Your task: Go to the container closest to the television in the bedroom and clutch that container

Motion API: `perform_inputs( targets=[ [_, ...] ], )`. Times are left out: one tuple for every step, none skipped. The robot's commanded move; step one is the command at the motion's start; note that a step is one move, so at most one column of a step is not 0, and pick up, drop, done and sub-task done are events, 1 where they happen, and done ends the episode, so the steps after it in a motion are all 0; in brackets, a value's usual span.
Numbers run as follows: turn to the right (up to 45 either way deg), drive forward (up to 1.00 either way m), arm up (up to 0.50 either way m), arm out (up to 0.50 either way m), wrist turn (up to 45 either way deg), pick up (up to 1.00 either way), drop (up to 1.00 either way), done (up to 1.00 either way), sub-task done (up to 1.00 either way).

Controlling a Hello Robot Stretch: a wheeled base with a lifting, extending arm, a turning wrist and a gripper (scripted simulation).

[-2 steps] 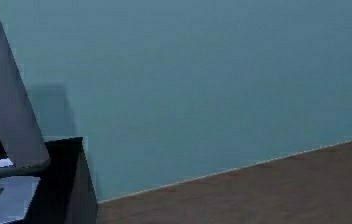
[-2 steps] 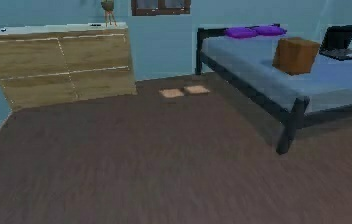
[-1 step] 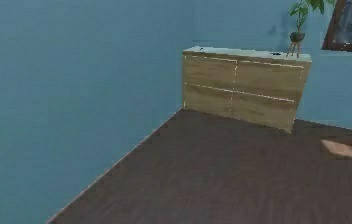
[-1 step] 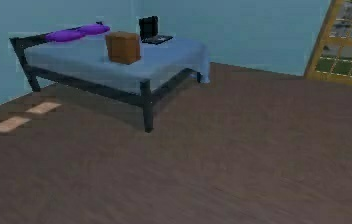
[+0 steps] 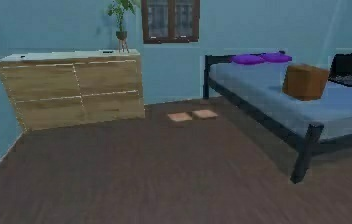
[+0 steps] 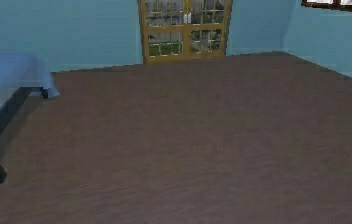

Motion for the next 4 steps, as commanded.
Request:
perform_inputs(
  targets=[
    [45.0, 0.0, 0.0, 0.0, 0.0, 0.0, 0.0, 0.0, 0.0],
    [33.0, 0.0, 0.0, 0.0, 0.0, 0.0, 0.0, 0.0, 0.0],
    [0.0, 0.1, 0.0, 0.0, 0.0, 0.0, 0.0, 0.0, 0.0],
    [45.0, 0.0, 0.0, 0.0, 0.0, 0.0, 0.0, 0.0, 0.0]
  ],
)
